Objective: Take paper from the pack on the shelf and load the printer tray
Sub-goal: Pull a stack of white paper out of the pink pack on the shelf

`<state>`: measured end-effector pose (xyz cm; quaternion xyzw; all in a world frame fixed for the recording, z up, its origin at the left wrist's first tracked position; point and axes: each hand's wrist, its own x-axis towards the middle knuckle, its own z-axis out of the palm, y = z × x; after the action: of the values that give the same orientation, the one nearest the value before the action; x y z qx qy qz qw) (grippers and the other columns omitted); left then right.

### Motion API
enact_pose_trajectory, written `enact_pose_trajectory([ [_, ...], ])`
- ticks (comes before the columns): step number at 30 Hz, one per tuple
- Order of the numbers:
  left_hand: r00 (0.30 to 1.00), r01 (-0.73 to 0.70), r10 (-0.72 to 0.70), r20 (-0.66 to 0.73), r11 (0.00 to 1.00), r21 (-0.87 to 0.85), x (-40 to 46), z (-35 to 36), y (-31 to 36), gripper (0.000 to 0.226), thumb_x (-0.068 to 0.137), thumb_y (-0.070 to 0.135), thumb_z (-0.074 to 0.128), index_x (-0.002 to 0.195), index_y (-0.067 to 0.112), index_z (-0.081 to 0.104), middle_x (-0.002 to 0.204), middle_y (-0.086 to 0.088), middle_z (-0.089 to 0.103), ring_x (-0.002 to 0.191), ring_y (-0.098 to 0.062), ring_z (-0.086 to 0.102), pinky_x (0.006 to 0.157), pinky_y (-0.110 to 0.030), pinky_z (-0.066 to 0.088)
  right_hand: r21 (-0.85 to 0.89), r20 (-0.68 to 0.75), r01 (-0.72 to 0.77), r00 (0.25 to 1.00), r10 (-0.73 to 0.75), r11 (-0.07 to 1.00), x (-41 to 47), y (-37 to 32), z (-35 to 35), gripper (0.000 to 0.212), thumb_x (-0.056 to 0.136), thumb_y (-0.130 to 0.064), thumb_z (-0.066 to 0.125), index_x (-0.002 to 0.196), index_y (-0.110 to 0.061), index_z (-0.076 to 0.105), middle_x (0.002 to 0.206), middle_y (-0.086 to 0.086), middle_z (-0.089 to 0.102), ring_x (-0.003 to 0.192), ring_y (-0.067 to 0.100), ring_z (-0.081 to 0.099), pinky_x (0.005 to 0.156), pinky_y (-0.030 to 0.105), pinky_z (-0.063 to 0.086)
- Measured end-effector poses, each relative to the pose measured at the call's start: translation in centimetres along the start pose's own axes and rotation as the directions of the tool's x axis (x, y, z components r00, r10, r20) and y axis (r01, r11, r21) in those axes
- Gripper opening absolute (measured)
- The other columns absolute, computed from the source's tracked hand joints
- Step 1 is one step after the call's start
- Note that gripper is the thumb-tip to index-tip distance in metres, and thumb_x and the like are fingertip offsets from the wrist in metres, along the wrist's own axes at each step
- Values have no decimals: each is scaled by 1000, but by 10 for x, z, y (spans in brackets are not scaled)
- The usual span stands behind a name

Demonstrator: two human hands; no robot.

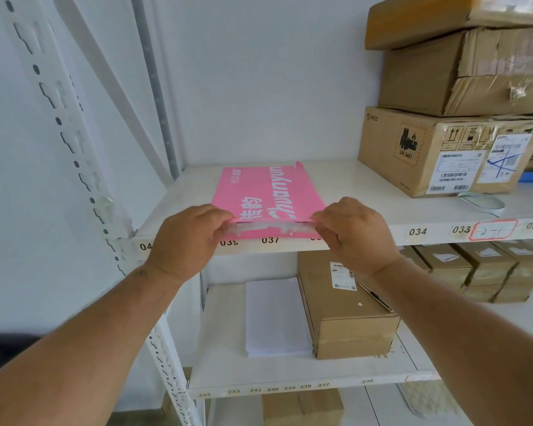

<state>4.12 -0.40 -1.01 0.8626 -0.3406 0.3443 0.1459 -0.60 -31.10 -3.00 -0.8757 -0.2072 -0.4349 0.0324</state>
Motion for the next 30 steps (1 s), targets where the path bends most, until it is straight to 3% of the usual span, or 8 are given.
enact_pose_trajectory([
  [5, 988, 152, -152, 15, 983, -103, 10, 0, 1, 21, 100, 28, 54, 102, 19, 72, 91, 4, 74, 82, -22, 67, 73, -37, 56, 154, 145, -272, 957, 251, 950, 16, -6, -3, 29, 102, -33, 55, 94, -17, 77, 78, 0, 70, 75, 24, 63, 62, 32, 46],
  [8, 974, 221, -210, 88, 965, -144, 13, 1, 7, 15, 99, 35, 56, 99, 24, 67, 89, 10, 69, 80, -17, 62, 71, -35, 53, 173, 67, -380, 925, 374, 909, 9, -20, -11, 26, 97, -39, 65, 111, -19, 75, 96, -4, 72, 81, 17, 65, 67, 30, 50],
  [11, 964, 257, -237, 120, 946, -197, 16, 2, 13, 15, 97, 38, 58, 96, 25, 66, 88, 12, 68, 80, -14, 61, 70, -36, 53, 113, -173, -140, 972, 158, 984, -5, -50, -11, 18, 94, -23, 71, 105, -10, 76, 98, 5, 75, 85, 24, 69, 70, 37, 55],
  [14, 969, 240, -223, 108, 951, -193, 17, 2, 15, 19, 98, 38, 56, 96, 23, 67, 87, 9, 67, 78, -16, 60, 70, -39, 54, 49, -43, 38, 998, -36, 998, -2, -75, 1, 17, 93, -15, 66, 105, -9, 76, 105, 7, 77, 84, 32, 72, 65, 42, 58],
  [19, 961, 268, -244, 129, 939, -216, 17, 0, 14, 13, 98, 34, 59, 100, 24, 68, 91, 10, 66, 84, -16, 62, 74, -37, 54, -103, 153, -86, 983, 101, 991, 18, -90, 2, 33, 88, -29, 67, 117, -14, 69, 102, 6, 74, 84, 31, 72, 68, 39, 56],
  [22, 959, 275, -250, 130, 933, -234, 16, -1, 14, 12, 98, 33, 59, 101, 26, 67, 93, 11, 67, 87, -16, 62, 78, -39, 55, -142, 147, -67, 985, 88, 988, 11, -90, 1, 20, 92, -31, 61, 94, -15, 73, 82, 4, 70, 75, 30, 66, 64, 37, 52],
  [25, 952, 296, -269, 146, 928, -224, 16, -2, 15, 15, 97, 38, 60, 106, 27, 65, 101, 12, 68, 93, -14, 64, 83, -41, 56, -190, 174, -17, 983, 50, 982, 0, -89, 2, 32, 95, -30, 56, 69, -16, 69, 64, 3, 64, 65, 29, 59, 59, 36, 46],
  [30, 904, 340, -310, 296, 939, -55, 15, -5, 13, 40, 88, 28, 67, 128, 25, 60, 125, 3, 64, 109, -21, 62, 88, -41, 55, -204, 246, -48, 964, 98, 978, -3, -89, -2, 44, 100, -43, 46, 78, -18, 74, 73, 1, 66, 65, 24, 62, 60, 34, 47],
])
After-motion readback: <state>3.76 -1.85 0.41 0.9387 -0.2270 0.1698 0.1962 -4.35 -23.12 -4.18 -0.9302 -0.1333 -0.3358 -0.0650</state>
